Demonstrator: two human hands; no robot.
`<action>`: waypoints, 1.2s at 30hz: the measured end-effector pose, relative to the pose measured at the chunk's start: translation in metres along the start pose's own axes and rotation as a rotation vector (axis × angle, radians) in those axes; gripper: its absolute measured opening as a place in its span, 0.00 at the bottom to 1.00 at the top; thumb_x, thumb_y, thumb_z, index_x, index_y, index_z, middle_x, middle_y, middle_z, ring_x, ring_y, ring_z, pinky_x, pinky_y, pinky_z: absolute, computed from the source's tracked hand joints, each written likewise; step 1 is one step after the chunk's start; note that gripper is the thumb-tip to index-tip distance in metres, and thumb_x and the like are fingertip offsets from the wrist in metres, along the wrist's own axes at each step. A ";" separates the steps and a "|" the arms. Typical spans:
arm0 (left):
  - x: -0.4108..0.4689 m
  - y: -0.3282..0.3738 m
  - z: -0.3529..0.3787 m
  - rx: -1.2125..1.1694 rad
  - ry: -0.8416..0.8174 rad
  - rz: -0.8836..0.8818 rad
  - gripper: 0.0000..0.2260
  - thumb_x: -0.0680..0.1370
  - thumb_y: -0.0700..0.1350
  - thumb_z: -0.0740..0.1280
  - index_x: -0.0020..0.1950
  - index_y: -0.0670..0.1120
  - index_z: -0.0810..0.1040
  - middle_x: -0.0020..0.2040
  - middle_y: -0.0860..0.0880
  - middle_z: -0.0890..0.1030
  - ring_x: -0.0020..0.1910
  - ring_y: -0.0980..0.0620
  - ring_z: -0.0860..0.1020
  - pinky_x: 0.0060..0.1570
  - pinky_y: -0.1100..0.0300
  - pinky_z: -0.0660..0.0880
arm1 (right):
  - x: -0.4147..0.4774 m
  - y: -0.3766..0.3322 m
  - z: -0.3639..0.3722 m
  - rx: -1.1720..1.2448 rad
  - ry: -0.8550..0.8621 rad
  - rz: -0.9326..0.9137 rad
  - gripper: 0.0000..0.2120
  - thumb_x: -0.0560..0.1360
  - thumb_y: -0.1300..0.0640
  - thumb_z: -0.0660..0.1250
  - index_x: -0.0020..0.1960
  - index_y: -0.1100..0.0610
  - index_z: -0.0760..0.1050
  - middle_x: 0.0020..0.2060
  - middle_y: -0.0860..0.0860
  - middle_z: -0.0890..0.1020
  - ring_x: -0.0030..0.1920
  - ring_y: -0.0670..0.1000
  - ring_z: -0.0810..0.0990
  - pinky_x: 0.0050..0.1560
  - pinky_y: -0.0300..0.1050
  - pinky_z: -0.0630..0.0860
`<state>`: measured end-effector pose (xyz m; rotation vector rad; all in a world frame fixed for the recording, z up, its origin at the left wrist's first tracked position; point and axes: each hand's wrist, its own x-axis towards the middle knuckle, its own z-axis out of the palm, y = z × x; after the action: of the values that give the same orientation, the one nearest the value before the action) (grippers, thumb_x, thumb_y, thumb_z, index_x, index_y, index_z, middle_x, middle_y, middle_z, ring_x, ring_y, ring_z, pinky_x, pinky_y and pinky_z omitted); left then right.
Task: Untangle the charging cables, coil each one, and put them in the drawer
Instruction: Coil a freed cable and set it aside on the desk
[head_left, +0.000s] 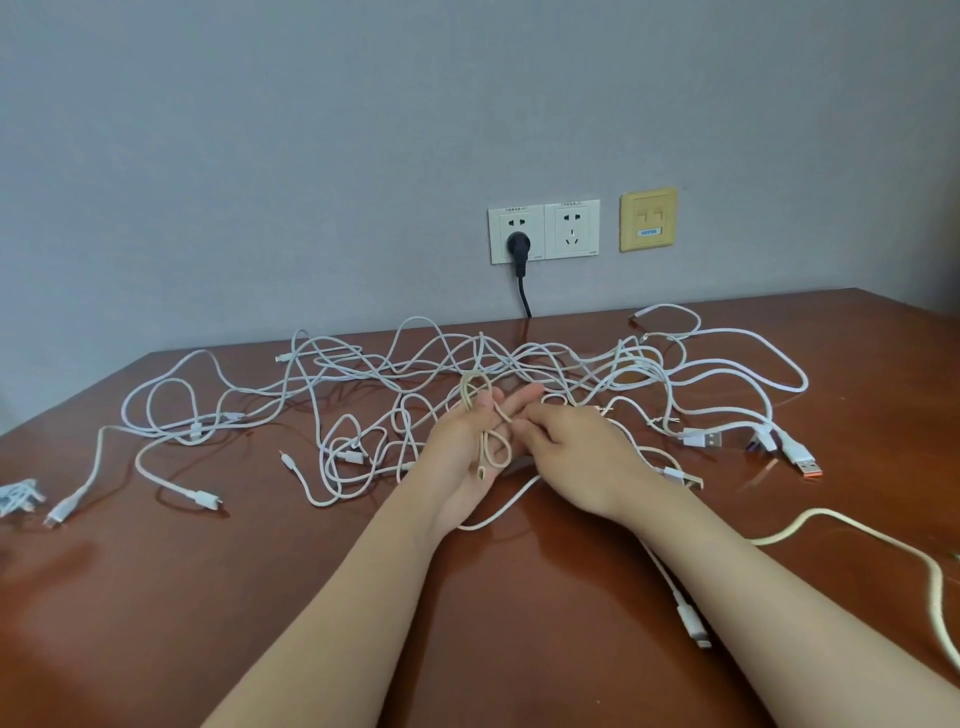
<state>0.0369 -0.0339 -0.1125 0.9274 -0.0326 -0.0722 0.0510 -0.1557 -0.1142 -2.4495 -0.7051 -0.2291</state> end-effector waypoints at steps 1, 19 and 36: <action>0.000 0.001 -0.002 -0.027 -0.028 -0.030 0.13 0.83 0.42 0.50 0.42 0.43 0.69 0.44 0.45 0.85 0.35 0.52 0.83 0.31 0.61 0.79 | 0.000 0.001 -0.001 0.002 -0.009 0.005 0.11 0.80 0.52 0.55 0.40 0.51 0.66 0.43 0.53 0.79 0.50 0.57 0.76 0.46 0.47 0.69; -0.002 0.011 -0.008 -0.369 -0.186 0.026 0.15 0.73 0.36 0.54 0.30 0.45 0.74 0.24 0.53 0.68 0.21 0.57 0.68 0.50 0.55 0.78 | 0.001 0.004 -0.003 0.131 -0.057 -0.053 0.21 0.77 0.46 0.62 0.29 0.56 0.71 0.21 0.47 0.70 0.28 0.46 0.68 0.37 0.47 0.67; -0.001 0.025 0.000 0.107 0.058 0.110 0.14 0.84 0.42 0.49 0.40 0.45 0.66 0.19 0.53 0.62 0.14 0.61 0.56 0.13 0.70 0.53 | -0.005 -0.007 -0.019 -0.091 0.146 -0.334 0.05 0.74 0.53 0.65 0.43 0.53 0.79 0.37 0.43 0.71 0.44 0.51 0.77 0.41 0.43 0.67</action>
<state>0.0369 -0.0193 -0.0925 1.0321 -0.0335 0.0588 0.0429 -0.1640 -0.0969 -2.3570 -1.0562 -0.5738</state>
